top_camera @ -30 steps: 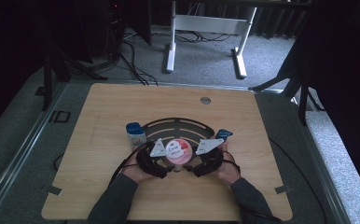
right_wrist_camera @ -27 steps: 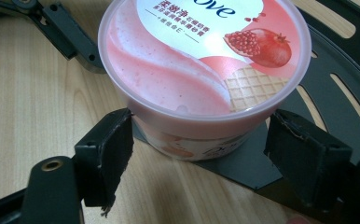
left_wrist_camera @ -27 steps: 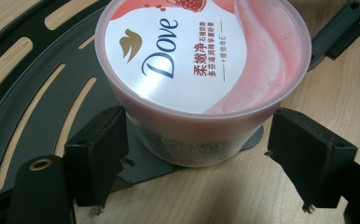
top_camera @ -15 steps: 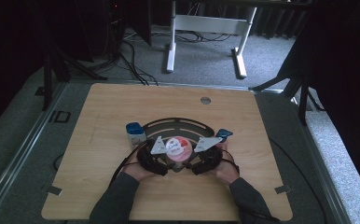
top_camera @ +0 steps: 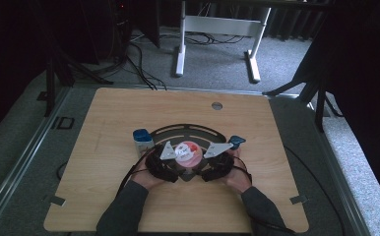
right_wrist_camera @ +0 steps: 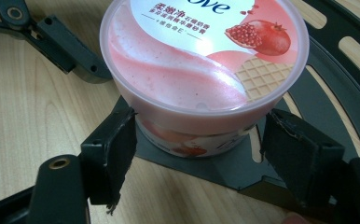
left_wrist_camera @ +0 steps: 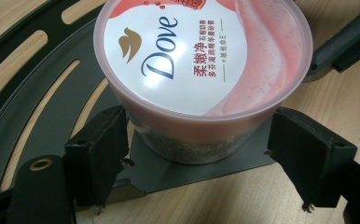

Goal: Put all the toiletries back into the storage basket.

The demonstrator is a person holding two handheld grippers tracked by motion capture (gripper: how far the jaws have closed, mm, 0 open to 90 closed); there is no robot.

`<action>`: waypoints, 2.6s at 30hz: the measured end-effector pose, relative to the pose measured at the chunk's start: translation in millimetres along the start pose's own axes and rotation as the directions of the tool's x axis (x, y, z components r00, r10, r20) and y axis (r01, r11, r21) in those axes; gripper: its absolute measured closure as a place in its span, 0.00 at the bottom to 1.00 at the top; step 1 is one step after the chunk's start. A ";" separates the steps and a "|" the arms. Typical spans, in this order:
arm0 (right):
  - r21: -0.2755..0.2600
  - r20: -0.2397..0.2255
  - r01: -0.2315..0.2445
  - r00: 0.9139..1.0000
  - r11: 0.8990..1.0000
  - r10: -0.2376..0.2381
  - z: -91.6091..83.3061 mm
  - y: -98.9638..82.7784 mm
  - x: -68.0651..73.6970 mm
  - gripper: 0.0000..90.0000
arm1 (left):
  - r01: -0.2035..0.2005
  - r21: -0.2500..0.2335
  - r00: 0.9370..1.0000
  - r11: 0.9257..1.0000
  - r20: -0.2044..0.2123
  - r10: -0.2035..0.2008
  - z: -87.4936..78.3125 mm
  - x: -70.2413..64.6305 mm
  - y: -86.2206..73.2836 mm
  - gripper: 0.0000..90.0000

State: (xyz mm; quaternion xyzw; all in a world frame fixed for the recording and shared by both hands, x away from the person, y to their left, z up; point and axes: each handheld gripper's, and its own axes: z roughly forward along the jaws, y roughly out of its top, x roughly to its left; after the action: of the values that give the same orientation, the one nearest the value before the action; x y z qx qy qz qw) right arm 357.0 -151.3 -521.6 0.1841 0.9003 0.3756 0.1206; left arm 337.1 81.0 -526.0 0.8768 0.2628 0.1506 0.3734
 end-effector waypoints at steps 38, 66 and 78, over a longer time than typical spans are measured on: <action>0.012 0.094 -0.038 0.995 0.999 0.036 3.7 6.7 -2.1 0.41 | 0.075 0.003 0.992 0.997 -0.106 -0.074 9.4 0.8 8.6 0.23; 0.028 0.123 -0.079 0.990 0.996 0.075 -6.5 9.1 7.9 0.54 | 0.050 -0.054 0.982 0.997 -0.178 -0.059 -11.5 -24.0 1.3 0.47; -0.002 0.091 -0.090 0.992 0.996 0.090 -3.7 7.0 16.5 0.68 | 0.036 -0.076 0.994 0.996 -0.098 -0.044 -3.6 -35.9 -8.2 0.67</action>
State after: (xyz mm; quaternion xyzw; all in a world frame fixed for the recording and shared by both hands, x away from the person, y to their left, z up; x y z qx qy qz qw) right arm 342.5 -142.2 -515.3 0.2416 0.8851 0.3708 0.1443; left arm 303.2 67.3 -532.0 0.8483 0.2930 0.1963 0.3950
